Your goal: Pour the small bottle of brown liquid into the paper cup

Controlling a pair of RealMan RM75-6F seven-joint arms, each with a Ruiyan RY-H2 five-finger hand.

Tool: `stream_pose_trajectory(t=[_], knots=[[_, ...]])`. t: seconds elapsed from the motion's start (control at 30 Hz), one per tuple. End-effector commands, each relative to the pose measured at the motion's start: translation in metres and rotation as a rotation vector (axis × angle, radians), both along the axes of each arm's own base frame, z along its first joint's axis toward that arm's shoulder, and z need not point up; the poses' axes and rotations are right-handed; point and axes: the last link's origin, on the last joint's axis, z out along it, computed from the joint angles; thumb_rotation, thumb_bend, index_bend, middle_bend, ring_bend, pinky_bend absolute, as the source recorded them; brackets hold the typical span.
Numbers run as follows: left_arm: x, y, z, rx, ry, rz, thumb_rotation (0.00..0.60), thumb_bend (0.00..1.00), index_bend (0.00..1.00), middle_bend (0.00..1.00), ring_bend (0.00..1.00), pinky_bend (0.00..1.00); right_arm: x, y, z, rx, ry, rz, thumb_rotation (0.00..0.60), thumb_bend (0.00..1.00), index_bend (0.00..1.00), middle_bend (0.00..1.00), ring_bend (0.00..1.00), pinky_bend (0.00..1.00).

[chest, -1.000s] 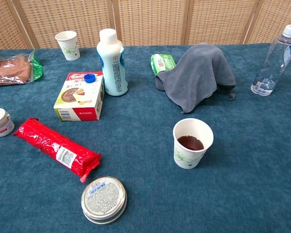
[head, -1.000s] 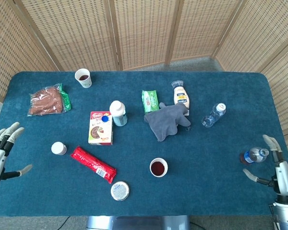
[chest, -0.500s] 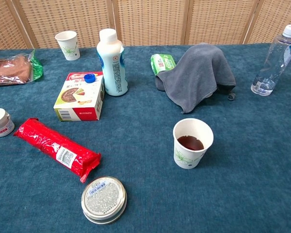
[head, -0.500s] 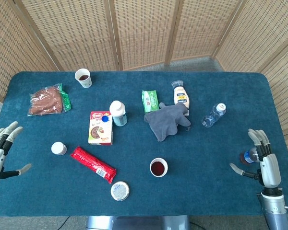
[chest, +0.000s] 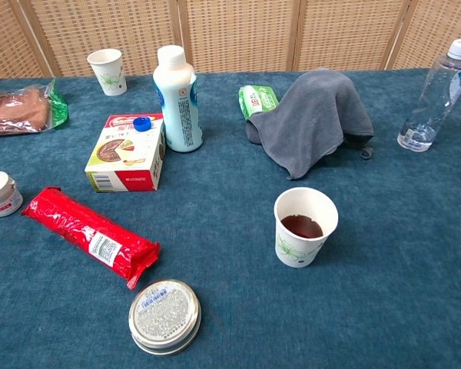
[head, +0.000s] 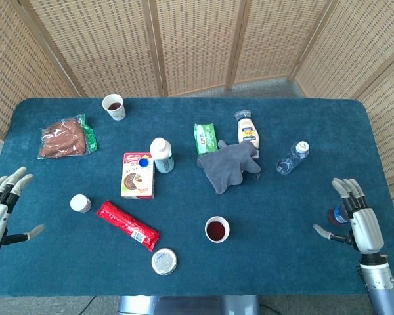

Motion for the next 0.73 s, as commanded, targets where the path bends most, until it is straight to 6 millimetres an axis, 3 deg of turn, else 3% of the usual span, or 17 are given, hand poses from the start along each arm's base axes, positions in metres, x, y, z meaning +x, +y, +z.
stream_pose_trajectory(t=[0.03, 0.73], knots=[[0.000, 0.000, 0.000, 0.000, 0.002, 0.000, 0.600, 0.19, 0.00, 0.00, 0.00, 0.00, 0.000, 0.000, 0.001, 0.025, 0.034, -0.015, 0.481, 0.00, 0.00, 0.00, 0.00, 0.00], [0.000, -0.003, 0.000, 0.008, 0.012, 0.002, 0.600, 0.19, 0.00, 0.00, 0.00, 0.00, 0.015, 0.012, 0.016, 0.067, 0.192, -0.074, 0.460, 0.00, 0.00, 0.00, 0.00, 0.00]])
